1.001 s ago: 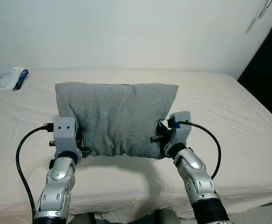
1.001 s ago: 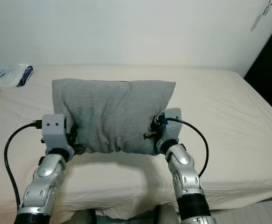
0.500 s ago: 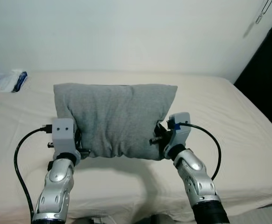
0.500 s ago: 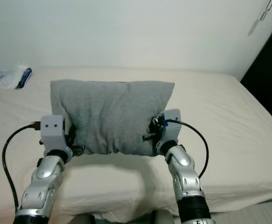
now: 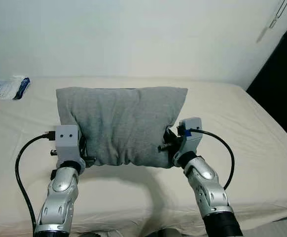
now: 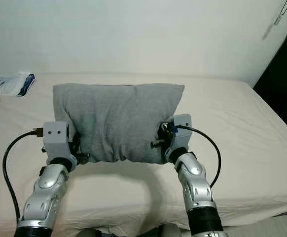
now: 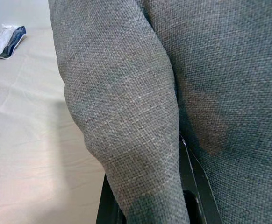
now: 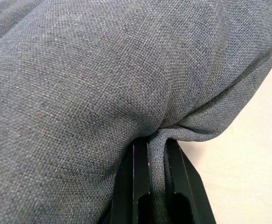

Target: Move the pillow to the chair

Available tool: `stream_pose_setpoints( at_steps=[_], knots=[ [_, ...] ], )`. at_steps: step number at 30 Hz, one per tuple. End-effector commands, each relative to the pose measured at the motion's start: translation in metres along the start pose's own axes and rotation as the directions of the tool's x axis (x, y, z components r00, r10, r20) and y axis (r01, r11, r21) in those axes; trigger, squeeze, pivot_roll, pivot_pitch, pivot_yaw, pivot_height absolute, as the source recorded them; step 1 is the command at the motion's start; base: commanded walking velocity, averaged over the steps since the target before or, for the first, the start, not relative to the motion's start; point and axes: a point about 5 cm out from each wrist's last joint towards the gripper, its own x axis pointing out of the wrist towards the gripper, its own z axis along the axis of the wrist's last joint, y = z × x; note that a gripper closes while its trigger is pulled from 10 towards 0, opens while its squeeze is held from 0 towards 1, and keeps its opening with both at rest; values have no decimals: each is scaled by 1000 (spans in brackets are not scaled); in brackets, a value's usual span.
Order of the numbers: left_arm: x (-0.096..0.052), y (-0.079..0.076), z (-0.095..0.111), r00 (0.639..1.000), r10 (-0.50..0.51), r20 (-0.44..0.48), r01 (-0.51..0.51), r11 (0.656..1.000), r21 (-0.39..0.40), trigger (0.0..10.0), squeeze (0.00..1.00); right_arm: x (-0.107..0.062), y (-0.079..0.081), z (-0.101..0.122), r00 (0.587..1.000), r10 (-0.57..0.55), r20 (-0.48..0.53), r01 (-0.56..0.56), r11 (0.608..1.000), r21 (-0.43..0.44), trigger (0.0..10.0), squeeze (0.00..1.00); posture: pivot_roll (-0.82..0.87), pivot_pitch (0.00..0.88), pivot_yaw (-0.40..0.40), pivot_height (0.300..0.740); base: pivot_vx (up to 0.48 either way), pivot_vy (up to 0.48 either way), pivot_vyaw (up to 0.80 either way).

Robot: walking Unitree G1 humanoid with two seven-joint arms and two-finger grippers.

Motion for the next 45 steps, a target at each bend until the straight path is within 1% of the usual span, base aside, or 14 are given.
stream_pose_setpoints(
  at_steps=[1,7,12,19,20,22,25,30,32,33,35,45],
  knots=[
    [1,-26,11,993,-96,65,97,995,-2,10000,0,6,21,2,993,117,5,-117,993,-14,10000,0,14,11,-131,632,0,0,0],
    [0,-26,10,994,-94,62,94,996,-2,10000,0,5,22,6,989,145,29,-145,989,0,10000,0,15,12,-132,632,0,0,0],
    [0,-25,10,994,-94,60,94,996,-2,10000,0,4,23,6,988,153,24,-153,988,0,10000,0,15,13,-130,657,0,0,0],
    [0,-25,10,994,-94,62,94,996,-1,10000,0,4,24,6,987,157,25,-157,988,-2,10000,0,15,13,-129,677,0,0,0],
    [0,-25,11,994,-94,62,95,996,-2,10000,0,4,24,6,987,160,26,-160,987,-3,10000,0,14,13,-130,687,0,0,0],
    [0,-25,11,994,-94,62,95,996,-2,10000,0,4,24,6,987,160,26,-160,987,-3,10000,0,14,13,-130,687,0,0,0],
    [0,-25,9,994,-93,62,94,996,-3,10000,0,3,25,5,985,168,27,-168,986,-6,10000,0,14,0,-133,702,0,0,0],
    [4,-25,12,993,-89,78,90,996,-5,10000,0,8,24,9,982,186,36,-185,983,-11,10000,0,17,0,-139,722,0,0,0],
    [6,-25,12,993,-90,79,90,996,1,10000,0,12,24,7,983,186,14,-185,983,-15,10000,0,19,0,-140,732,0,0,0],
    [7,-24,11,993,-85,78,85,996,6,10000,0,14,23,4,984,180,-10,-180,983,-22,10000,0,20,0,-143,732,0,0,0],
    [7,-23,11,994,-82,78,81,997,9,10000,0,15,22,2,984,175,-26,-176,984,-28,10000,0,20,0,-143,732,0,0,0],
    [10,-18,13,995,-54,86,54,999,6,10000,0,19,22,2,986,168,-22,-169,986,-14,10000,0,32,0,-150,732,0,0,0]
  ],
)
